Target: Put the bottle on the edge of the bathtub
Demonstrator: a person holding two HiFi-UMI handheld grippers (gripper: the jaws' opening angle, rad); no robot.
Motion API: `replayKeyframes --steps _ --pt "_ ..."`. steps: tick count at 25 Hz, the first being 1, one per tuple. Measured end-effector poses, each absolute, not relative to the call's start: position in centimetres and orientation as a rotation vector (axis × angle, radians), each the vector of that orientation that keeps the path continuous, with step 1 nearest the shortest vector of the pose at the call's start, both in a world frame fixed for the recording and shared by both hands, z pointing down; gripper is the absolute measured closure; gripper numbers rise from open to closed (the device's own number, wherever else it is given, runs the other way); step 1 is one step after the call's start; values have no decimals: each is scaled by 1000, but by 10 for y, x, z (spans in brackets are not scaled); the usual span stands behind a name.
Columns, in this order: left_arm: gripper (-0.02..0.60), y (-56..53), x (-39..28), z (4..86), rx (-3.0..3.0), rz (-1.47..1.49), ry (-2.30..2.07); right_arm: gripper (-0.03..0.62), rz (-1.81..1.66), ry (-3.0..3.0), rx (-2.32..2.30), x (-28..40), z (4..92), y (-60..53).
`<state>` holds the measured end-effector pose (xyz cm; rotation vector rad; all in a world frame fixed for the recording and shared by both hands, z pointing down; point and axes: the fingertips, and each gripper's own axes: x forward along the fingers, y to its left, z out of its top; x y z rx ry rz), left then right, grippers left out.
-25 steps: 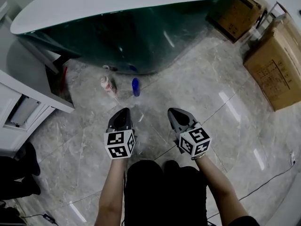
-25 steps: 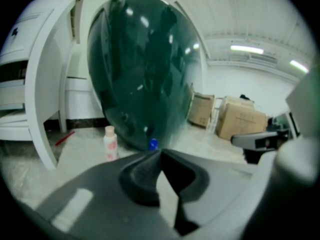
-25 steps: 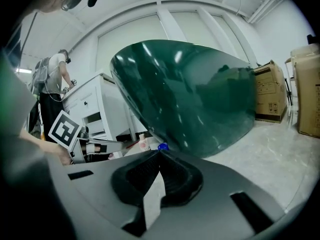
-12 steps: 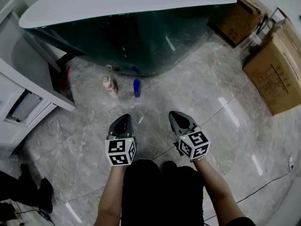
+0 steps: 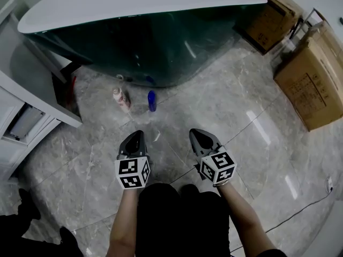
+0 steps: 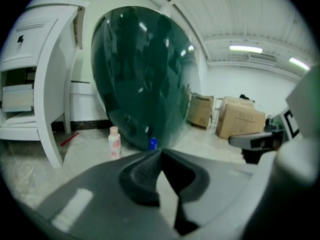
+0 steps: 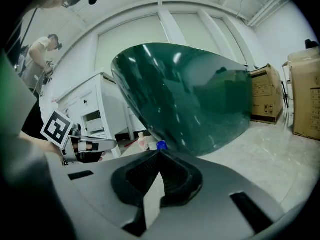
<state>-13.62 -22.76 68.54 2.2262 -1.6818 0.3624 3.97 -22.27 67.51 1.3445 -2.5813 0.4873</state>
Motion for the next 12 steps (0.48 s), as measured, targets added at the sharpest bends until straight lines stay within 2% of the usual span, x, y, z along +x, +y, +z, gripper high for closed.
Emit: replayKeyframes --steps 12 --pt "574 -241 -137 694 2207 365 -1690 594 500 -2581 1358 43 680 -234"
